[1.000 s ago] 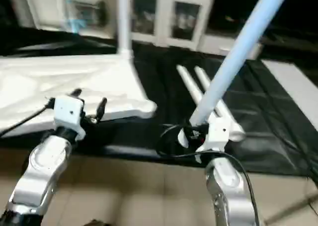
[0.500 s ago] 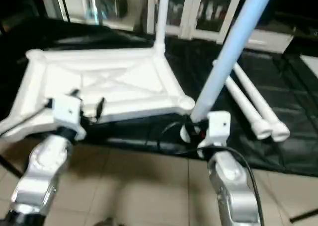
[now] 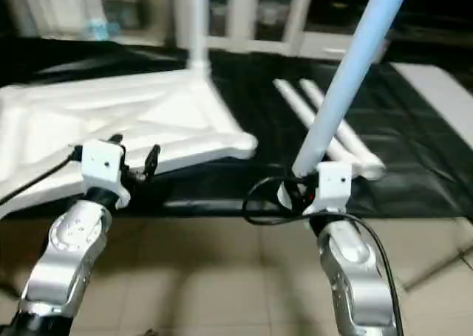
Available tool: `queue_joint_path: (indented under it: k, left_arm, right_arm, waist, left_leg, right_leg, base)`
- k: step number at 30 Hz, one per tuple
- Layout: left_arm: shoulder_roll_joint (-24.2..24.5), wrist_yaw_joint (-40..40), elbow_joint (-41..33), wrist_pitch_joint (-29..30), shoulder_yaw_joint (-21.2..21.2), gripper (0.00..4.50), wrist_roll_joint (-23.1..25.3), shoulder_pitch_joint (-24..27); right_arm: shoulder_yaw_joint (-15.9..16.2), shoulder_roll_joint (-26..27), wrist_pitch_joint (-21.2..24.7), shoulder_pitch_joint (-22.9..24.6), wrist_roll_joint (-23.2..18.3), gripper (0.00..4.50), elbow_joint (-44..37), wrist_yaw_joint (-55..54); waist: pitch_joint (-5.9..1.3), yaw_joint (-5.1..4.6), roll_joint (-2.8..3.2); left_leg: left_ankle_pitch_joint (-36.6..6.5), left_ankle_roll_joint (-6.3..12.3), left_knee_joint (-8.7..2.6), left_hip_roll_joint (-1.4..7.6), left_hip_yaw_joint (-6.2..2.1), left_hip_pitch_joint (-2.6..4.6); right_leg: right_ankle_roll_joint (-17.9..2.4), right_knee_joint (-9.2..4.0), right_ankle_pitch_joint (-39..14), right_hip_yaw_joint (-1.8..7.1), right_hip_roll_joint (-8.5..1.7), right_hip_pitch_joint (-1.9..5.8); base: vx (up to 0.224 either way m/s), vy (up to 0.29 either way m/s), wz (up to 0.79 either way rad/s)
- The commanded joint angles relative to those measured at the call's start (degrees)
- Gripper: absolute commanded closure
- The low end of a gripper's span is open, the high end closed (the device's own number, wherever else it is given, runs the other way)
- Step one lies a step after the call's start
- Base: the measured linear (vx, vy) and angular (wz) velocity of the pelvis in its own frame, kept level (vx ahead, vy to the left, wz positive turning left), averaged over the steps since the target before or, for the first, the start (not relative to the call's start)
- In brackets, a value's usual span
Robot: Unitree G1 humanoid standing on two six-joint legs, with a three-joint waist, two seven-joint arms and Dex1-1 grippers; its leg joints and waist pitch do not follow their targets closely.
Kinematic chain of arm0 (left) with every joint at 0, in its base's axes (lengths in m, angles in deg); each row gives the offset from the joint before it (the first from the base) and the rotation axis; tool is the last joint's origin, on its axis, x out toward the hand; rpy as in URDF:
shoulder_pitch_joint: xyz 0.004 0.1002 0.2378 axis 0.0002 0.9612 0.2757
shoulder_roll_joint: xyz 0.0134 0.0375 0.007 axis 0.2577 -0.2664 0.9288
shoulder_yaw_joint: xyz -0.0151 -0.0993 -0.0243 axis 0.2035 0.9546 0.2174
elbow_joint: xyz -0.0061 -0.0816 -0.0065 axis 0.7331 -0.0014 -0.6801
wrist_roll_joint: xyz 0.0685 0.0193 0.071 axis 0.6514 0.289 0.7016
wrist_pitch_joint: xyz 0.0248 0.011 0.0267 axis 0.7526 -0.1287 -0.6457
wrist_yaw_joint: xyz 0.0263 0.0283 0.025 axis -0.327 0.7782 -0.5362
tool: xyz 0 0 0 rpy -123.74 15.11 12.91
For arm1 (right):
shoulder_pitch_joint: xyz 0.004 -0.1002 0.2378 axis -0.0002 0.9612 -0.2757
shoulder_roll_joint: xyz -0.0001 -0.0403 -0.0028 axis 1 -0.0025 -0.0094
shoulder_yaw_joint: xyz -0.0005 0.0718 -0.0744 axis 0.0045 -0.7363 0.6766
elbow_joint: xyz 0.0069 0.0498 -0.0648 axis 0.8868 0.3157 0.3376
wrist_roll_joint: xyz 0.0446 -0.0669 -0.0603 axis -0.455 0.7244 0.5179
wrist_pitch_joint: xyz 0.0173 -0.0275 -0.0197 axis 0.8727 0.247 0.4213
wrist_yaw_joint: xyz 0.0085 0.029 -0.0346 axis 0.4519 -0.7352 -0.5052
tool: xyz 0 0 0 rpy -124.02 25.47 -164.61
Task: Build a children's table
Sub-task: Pick table leg
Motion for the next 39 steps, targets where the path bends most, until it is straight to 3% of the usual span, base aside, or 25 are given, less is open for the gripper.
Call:
queue_joint_path:
  k: [1,6,13,15,16,17,18,19,20,21,22,23,24,25,26,28,29,30,32,33,34,35,36,37,39]
  left_arm:
    - [0.0,-0.7,-1.0,-0.3,-0.2,0.47,-0.2,-0.2]
    - [-0.3,-0.6,-0.8,0.0,0.0,0.47,0.2,-0.4]
    - [-0.4,-0.3,-1.0,-0.2,0.2,0.47,0.0,-0.1]
    - [-0.4,-0.3,-1.1,-0.2,0.2,0.47,0.0,0.0]
    - [-0.4,-0.3,-1.1,-0.2,0.2,0.47,0.0,0.0]
    - [-0.4,-0.4,-1.3,-0.1,0.1,0.47,0.0,0.2]
    - [-0.4,-0.4,-1.3,-0.1,0.1,0.47,0.1,0.2]
    - [-0.5,-0.4,-1.3,-0.1,0.1,0.47,0.1,0.5]
    - [-0.5,-0.4,-1.4,-0.1,0.1,0.47,0.1,0.5]
    - [-0.5,-0.3,-1.5,-0.1,0.1,0.47,0.1,0.8]
    - [-0.4,-0.3,-1.7,0.0,0.3,0.47,0.0,1.2]
    - [-0.4,-0.3,-1.7,0.0,0.3,0.47,0.0,1.3]
    - [-0.3,-0.4,-2.0,0.2,0.7,0.47,-0.2,1.9]
    - [-0.1,-0.5,-2.3,0.2,0.9,0.47,-0.2,2.6]
    - [0.2,-0.6,-2.6,0.3,1.1,0.47,-0.2,3.2]
    - [0.5,-0.7,-3.1,0.5,1.4,0.47,-0.4,4.3]
    - [0.5,-0.7,-3.3,0.5,1.5,0.47,-0.5,4.6]
    - [0.5,-0.5,-4.2,0.7,1.9,0.47,-0.4,5.5]
    - [0.5,-0.4,-4.5,0.7,2.1,0.47,-0.4,5.9]
    - [0.4,-0.3,-5.1,0.9,2.1,0.47,-0.3,6.1]
    - [0.4,-0.2,-5.4,1.0,2.0,0.47,-0.2,6.3]
    - [0.5,-0.2,-5.7,1.1,1.8,0.47,0.0,6.2]
    - [0.5,-0.3,-5.7,1.1,1.8,0.47,0.0,6.2]
    - [0.6,-0.4,-6.1,1.2,1.5,0.47,0.3,6.1]
    - [0.7,-0.6,-6.2,1.2,1.3,0.47,0.3,5.9]
  right_arm:
    - [-1.0,-0.4,0.4,-1.1,-0.3,2.64,-0.9,-0.1]
    - [-0.3,-0.1,-0.7,-1.2,-0.6,2.64,-1.1,0.6]
    - [-0.4,0.0,-1.0,-1.6,-1.3,2.64,-1.8,1.1]
    - [-0.4,-0.1,-1.0,-1.6,-1.3,2.64,-1.8,1.2]
    - [-0.4,-0.1,-0.9,-1.6,-1.3,2.64,-1.8,1.2]
    - [-0.4,-0.3,-0.9,-1.8,-1.2,2.64,-1.6,1.4]
    - [-0.3,-0.4,-0.8,-1.9,-1.1,2.64,-1.5,1.5]
    - [-0.4,-0.6,-1.0,-2.0,-1.1,2.64,-1.3,1.8]
    - [-0.3,-0.7,-1.0,-2.0,-1.0,2.64,-1.3,1.8]
    - [-0.3,-0.8,-1.1,-1.9,-1.0,2.64,-1.3,1.9]
    - [-0.3,-0.9,-1.1,-2.0,-1.1,2.64,-1.4,2.0]
    - [-0.3,-0.9,-1.1,-2.1,-1.1,2.64,-1.3,2.0]
    - [-0.4,-1.1,-1.3,-2.4,-1.2,2.64,-1.2,2.1]
    - [-0.4,-1.2,-1.3,-2.6,-1.2,2.64,-1.1,2.2]
    - [-0.6,-1.2,-1.3,-2.8,-1.3,2.64,-1.0,2.2]
    - [-0.8,-1.1,-1.3,-3.1,-1.4,2.64,-0.9,2.3]
    - [-0.8,-1.1,-1.3,-3.0,-1.5,2.64,-1.0,2.3]
    - [-0.3,-1.3,-0.9,-3.0,-2.0,2.64,-1.3,3.4]
    - [0.0,-1.4,-0.7,-3.0,-2.3,2.64,-1.4,4.1]
    - [0.5,-1.6,-0.5,-3.0,-2.5,2.64,-1.7,4.7]
    - [0.6,-1.6,-0.5,-3.0,-2.5,2.64,-1.9,4.8]
    - [0.7,-1.7,-0.5,-3.0,-2.3,2.64,-1.9,4.7]
    - [0.7,-1.7,-0.5,-3.1,-2.2,2.64,-1.9,4.6]
    - [0.5,-1.6,-1.0,-3.3,-1.7,2.64,-1.6,4.1]
    - [-0.8,-0.9,-1.5,-3.7,-2.1,2.64,-1.0,2.8]
  waist:
    - [-2.66,-0.51,1.1]
    - [-0.98,-2.18,1.01]
    - [-3.79,-1.39,0.86]
    - [-4.13,-1.21,0.92]
    - [-4.3,-1.43,1.01]
    - [-4.64,-2.37,1.34]
    - [-4.74,-4.38,1.46]
    - [-4.33,-4.66,0.48]
    - [-4.1,-4.58,-0.34]
    - [-3.56,-3.51,-1.92]
    - [-4.09,-2.32,-3.62]
    - [-3.64,0.04,-3.49]
    - [-3.65,0.71,-2.93]
    - [-3.44,0.99,-2.32]
    - [-2.66,1.11,-1.41]
    - [-2.73,1.05,1.31]
    - [-2.45,-0.91,4.23]
    - [-3.99,-2.4,3.52]
    - [-3.88,-1.64,3.5]
    - [-3.26,-1.45,1.79]
    - [-2.58,-1.05,2.0]
    - [-2.66,-1.34,0.58]
    - [-1.66,-0.25,-0.9]
    - [-2.03,1.97,-3.22]
    - [-2.14,1.89,-1.99]
  left_leg:
    - [-29.3,-5.58,-7.25,6.19,-5.2,1.9]
    - [-40.2,-3.1,-7.1,5.84,-4.5,5.32]
    - [-7.2,6.57,-5.43,3.72,-2.26,3.25]
    - [0.6,10.6,-4.9,3.56,-2.73,3.63]
    - [3.4,12.39,-4.79,3.68,-3.19,4.7]
    - [10.8,17.65,-4.44,4.93,-5.58,8.75]
    - [18.3,23.99,-3.67,8.61,-10.62,15.1]
    - [20.7,27.69,-3.76,10.52,-12.26,15.8]
    - [19.6,27.1,-3.98,9.11,-11.56,14.02]
    - [10.3,20.71,-2.46,1.53,-6.5,8.47]
    - [5.3,18.12,0.73,-2.65,-4.22,4.02]
    - [-6.9,10.94,7.41,-2.07,-5.23,-1.13]
    - [-5.3,3.49,10.34,0.0,-7.11,-4.4]
    - [-2.3,-0.94,9.51,0.86,-7.66,-5.63]
    - [2.9,-1.31,5.66,1.5,-7.45,-4.38]
    - [9.7,1.92,-1.57,2.57,-6.76,-2.07]
    - [0.2,5.01,-4.77,5.48,-9.38,2.51]
    - [-6.6,13.37,-5.12,10.22,-13.96,7.57]
    - [-5.8,18.11,-4.4,9.76,-13.18,7.04]
    - [-6.1,19.65,-5.55,9.61,-11.57,5.88]
    - [-9.2,19.2,-6.89,9.34,-10.34,4.55]
    - [-13.4,18.28,-7.02,8.52,-9.59,5.23]
    - [-16.9,18.37,-7.66,3.64,-10.89,-0.16]
    - [-14.3,10.06,4.55,-0.06,-6.93,-1.79]
    - [-5.7,3.19,7.42,1.85,-7.33,-4.05]
  right_leg:
    - [-5.2,-4.83,-19.5,1.82,-6.0,1.94]
    - [-7.0,-7.87,-33.5,-0.69,-5.51,1.99]
    - [-17.5,-4.84,-2.3,0.26,-5.78,8.23]
    - [-17.0,-3.57,3.5,-0.47,-4.72,8.1]
    - [-16.4,-2.79,5.5,-0.95,-4.04,7.36]
    - [-13.1,-0.33,7.4,-2.38,-2.48,3.79]
    - [-5.9,2.79,-1.6,-3.07,-2.57,-3.93]
    - [0.7,4.34,-7.0,-1.44,-4.62,-6.75]
    - [1.5,3.76,-5.2,-0.56,-5.22,-6.15]
    - [-0.1,-1.1,0.6,1.29,-5.77,-0.89]
    - [-3.9,-2.51,-0.5,4.9,-6.73,4.89]
    - [-16.0,-5.86,-1.0,11.96,-14.54,10.44]
    - [-24.0,-4.14,8.5,11.41,-14.38,12.15]
    - [-27.3,-3.24,17.5,8.96,-12.32,12.36]
    - [-27.0,-4.49,14.8,4.87,-9.42,10.18]
    - [-21.2,-4.48,3.0,0.09,-4.13,9.17]
    - [-12.4,0.47,-8.1,-4.14,1.35,5.22]
    - [-5.7,6.49,-13.3,-3.17,0.42,0.32]
    - [0.5,8.26,-9.0,-2.73,-0.78,-1.85]
    - [2.3,8.31,-6.0,-2.61,-0.99,-2.22]
    - [2.3,8.4,-4.9,-2.68,-1.03,-1.79]
    - [0.5,5.47,-1.6,-1.67,-2.25,-2.12]
    - [1.1,1.82,-0.8,-0.86,-2.87,2.07]
    - [6.1,-8.94,-31.9,4.68,-15.58,6.02]
    - [1.3,-9.7,-42.5,1.14,-17.04,8.17]
  base:
    - [0.0,0.0,0.0]
    - [0.038,0.009,-0.06]
    - [0.124,-0.002,-0.01]
    - [0.14,0.004,0.02]
    - [0.191,0.004,0.06]
    - [0.191,0.004,0.06]
    - [0.195,-0.032,0.03]
    - [0.133,-0.068,-0.09]
    - [0.133,-0.068,-0.09]
    - [0.094,-0.075,-0.1]
    - [0.123,-0.032,0.17]
    - [0.123,-0.032,0.17]
    - [0.16,0.019,0.2]
    - [0.148,0.024,0.02]
    - [0.148,0.024,0.02]
    - [0.123,0.048,0.07]
    - [0.127,0.074,0.09]
    - [0.159,0.092,0.09]
    - [0.139,0.067,0.09]
    - [0.092,0.065,0.06]
    - [0.071,0.025,0.02]
    - [0.071,0.025,0.02]
    - [0.017,-0.045,0.23]
    - [0.05,-0.057,0.48]
    - [0.078,-0.036,0.47]
